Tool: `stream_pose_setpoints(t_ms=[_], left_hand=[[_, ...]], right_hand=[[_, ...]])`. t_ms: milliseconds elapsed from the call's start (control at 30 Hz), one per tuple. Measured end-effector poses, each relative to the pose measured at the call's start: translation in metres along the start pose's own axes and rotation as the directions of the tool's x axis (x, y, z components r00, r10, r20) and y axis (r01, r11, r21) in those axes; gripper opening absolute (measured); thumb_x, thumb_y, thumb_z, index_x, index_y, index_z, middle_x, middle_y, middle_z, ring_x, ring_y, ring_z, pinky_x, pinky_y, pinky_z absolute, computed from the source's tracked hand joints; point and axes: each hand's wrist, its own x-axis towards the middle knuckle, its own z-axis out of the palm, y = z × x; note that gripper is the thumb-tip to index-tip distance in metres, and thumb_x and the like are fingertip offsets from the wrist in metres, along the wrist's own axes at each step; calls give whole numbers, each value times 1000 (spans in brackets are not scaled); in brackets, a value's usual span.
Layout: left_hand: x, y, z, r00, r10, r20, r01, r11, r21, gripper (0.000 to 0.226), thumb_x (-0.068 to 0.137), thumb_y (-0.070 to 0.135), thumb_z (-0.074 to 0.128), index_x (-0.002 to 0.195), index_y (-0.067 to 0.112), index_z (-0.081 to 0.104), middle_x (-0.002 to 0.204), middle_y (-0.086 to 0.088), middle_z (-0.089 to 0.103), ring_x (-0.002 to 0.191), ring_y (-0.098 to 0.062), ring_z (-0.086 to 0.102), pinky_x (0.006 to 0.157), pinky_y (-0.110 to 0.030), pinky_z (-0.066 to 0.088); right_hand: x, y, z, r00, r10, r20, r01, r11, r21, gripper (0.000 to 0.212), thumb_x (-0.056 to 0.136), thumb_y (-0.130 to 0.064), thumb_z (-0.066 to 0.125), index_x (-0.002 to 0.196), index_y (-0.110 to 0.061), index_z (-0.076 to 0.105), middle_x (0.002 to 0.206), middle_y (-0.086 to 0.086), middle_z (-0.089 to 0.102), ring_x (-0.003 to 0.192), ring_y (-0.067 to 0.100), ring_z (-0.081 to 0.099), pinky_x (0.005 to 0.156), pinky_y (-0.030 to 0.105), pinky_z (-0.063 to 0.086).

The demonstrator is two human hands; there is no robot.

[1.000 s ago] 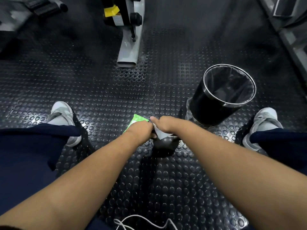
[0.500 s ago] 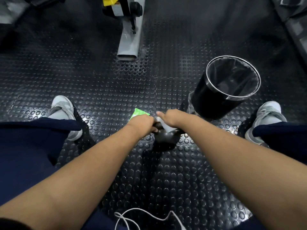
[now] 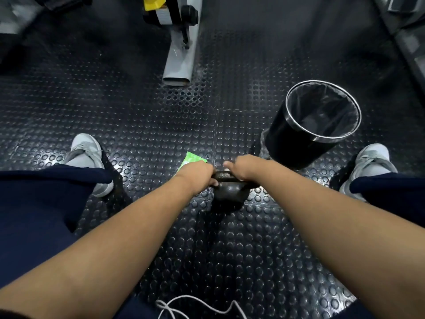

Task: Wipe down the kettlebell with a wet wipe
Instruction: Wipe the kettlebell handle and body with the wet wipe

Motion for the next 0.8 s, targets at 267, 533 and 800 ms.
stream_pose_setpoints(t_ms=[267,533,800], left_hand=[[0,-1,2,1000,-26,-11,25,995,-92,20,99,36,65,110,22,73,85,6,70,80,-20,67,71,-31,49],[-2,1,-5,1000,9,4,-9,999,-37,21,98,42,64,108,24,69,89,0,66,88,-25,66,67,-30,40],[-1,0,-1,1000,-9,3,9,997,-81,19,99,37,63,108,21,69,82,8,66,78,-14,65,63,-29,39]], right_hand=[[1,-30,2,995,-100,0,100,992,72,71,110,-53,16,148,-3,50,155,23,46,142,36,44,113,42,35],[3,-8,-8,999,-10,42,10,1000,-12,76,109,-56,10,157,-3,36,166,19,28,154,34,26,123,45,21],[9,-12,3,997,-79,-26,82,982,168,88,104,-69,17,145,0,53,151,21,51,136,33,50,108,40,38]])
